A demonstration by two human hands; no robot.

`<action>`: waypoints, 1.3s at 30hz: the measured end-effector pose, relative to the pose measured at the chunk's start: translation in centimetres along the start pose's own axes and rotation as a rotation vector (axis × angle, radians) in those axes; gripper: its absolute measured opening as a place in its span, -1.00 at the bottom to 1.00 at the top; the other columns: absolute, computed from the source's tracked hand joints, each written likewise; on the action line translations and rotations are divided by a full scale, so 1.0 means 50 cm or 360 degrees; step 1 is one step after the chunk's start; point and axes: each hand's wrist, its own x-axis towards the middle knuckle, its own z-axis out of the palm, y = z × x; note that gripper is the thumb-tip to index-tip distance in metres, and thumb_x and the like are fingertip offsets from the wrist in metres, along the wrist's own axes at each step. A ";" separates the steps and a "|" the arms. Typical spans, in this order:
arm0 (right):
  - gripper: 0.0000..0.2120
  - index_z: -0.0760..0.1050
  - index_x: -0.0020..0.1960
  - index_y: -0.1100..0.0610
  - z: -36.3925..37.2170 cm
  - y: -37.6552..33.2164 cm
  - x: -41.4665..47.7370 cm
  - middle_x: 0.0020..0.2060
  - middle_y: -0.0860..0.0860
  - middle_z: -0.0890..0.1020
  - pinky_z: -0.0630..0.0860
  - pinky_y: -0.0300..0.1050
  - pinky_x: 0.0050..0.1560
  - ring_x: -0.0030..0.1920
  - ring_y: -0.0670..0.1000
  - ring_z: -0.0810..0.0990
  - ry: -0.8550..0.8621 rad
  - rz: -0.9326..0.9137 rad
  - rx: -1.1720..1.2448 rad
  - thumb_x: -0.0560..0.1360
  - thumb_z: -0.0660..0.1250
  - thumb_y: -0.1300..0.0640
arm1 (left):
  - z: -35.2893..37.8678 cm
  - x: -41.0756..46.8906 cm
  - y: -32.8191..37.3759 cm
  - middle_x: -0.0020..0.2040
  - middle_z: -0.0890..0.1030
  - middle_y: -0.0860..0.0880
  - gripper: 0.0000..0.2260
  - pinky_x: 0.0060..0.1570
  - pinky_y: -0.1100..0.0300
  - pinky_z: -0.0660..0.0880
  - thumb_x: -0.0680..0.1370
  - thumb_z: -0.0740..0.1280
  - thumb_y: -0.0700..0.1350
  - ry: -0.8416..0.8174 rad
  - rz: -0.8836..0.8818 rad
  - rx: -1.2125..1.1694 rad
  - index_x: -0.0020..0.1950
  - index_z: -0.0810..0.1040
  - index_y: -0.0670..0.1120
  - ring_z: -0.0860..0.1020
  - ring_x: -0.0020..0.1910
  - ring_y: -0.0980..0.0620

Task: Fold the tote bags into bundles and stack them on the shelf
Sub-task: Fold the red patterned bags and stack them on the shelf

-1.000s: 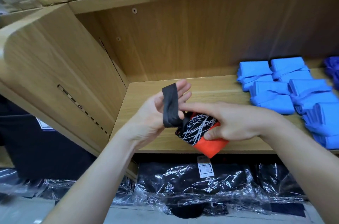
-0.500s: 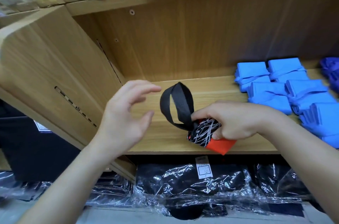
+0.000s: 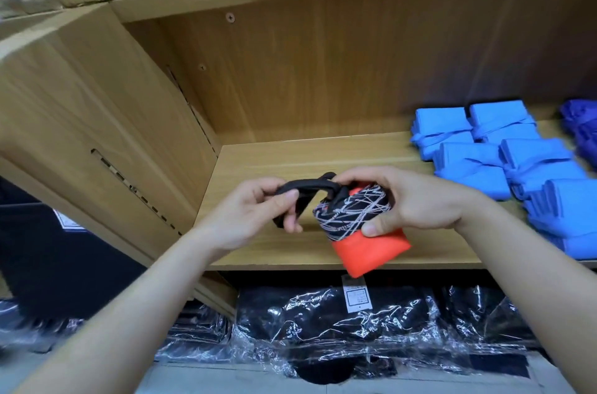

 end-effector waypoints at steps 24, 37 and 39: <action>-0.80 0.59 -0.09 0.16 0.115 0.033 0.064 -0.27 0.10 0.67 0.57 -0.12 -0.23 -0.33 0.02 0.62 0.1515 0.0164 0.1435 0.39 0.42 0.42 | 0.160 -0.029 -0.030 -0.39 0.40 0.10 -0.82 -0.18 0.26 0.38 0.43 0.51 -0.15 0.0691 0.0019 0.0038 -0.14 0.54 0.05 0.42 -0.29 0.15; -0.78 0.40 -0.11 0.02 0.148 0.059 0.084 -0.30 -0.13 0.44 0.35 -0.25 -0.24 -0.32 -0.17 0.37 0.2218 -0.0113 0.0392 0.46 0.38 0.29 | 0.255 -0.029 -0.027 -0.12 0.66 -0.08 -0.90 -0.07 0.25 0.48 0.58 0.33 -0.20 0.0665 0.0062 -0.0495 0.04 0.62 -0.06 0.54 -0.15 0.10; -0.80 0.39 -0.10 0.04 0.150 0.054 0.080 -0.35 -0.16 0.42 0.29 -0.32 -0.31 -0.36 -0.16 0.36 0.2203 -0.0169 0.0164 0.48 0.36 0.28 | 0.261 -0.035 -0.026 -0.11 0.65 -0.11 -0.90 -0.11 0.14 0.47 0.56 0.34 -0.10 0.0692 0.0058 -0.0371 0.04 0.61 0.02 0.52 -0.20 -0.02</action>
